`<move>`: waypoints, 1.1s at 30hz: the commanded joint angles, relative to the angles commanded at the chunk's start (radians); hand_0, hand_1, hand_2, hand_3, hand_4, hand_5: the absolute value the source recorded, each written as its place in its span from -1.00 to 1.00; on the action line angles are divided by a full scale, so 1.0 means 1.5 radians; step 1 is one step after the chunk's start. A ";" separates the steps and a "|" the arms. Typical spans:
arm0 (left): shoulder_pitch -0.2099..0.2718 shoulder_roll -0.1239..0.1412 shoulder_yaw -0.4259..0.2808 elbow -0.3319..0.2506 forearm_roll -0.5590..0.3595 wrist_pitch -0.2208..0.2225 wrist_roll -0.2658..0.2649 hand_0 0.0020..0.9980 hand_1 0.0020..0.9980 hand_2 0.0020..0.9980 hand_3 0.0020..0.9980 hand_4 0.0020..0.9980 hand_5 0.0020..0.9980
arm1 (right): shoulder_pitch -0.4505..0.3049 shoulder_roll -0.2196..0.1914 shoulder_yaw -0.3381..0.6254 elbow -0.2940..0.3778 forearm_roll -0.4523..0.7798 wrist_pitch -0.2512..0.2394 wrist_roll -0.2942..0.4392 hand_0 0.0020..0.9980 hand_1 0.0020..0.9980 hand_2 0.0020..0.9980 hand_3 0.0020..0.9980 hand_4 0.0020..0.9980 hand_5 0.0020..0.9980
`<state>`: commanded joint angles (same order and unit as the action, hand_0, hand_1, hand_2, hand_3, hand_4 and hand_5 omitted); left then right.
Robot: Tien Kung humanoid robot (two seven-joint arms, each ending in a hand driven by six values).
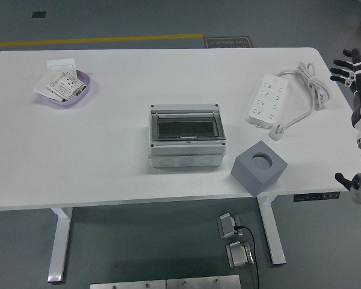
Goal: Pick up the cylinder from the cube,place it in the box,flap close box
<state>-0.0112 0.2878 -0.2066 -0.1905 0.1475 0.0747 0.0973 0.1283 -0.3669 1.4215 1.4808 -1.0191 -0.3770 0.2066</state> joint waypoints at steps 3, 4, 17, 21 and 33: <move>0.001 0.002 0.005 0.000 -0.006 0.000 0.000 0.23 0.27 0.14 0.10 0.13 -0.85 | 0.000 0.002 -0.002 0.000 0.001 0.000 0.001 0.22 0.23 0.28 0.41 0.84 0.58; 0.002 0.002 0.006 0.000 -0.008 0.000 0.000 0.23 0.27 0.14 0.10 0.13 -0.85 | 0.000 0.002 -0.003 0.001 0.001 0.000 0.001 0.22 0.23 0.28 0.41 0.84 0.58; 0.010 0.012 0.022 -0.003 -0.035 0.001 0.001 0.23 0.27 0.14 0.10 0.13 -0.85 | 0.005 0.022 -0.039 -0.005 0.009 -0.002 0.001 0.21 0.22 0.27 0.40 0.85 0.54; 0.013 0.016 0.019 -0.004 -0.035 0.001 0.001 0.23 0.27 0.14 0.10 0.13 -0.85 | 0.006 0.025 -0.053 -0.008 0.011 -0.002 -0.001 0.21 0.23 0.27 0.40 0.84 0.53; 0.028 0.023 0.015 -0.002 -0.037 0.001 0.002 0.23 0.27 0.14 0.10 0.13 -0.85 | 0.003 0.025 -0.073 -0.010 0.007 0.000 -0.003 0.21 0.22 0.27 0.32 0.57 0.22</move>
<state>0.0310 0.3226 -0.1845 -0.1930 0.0919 0.0769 0.0996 0.1331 -0.3297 1.3116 1.4653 -1.0090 -0.3770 0.2018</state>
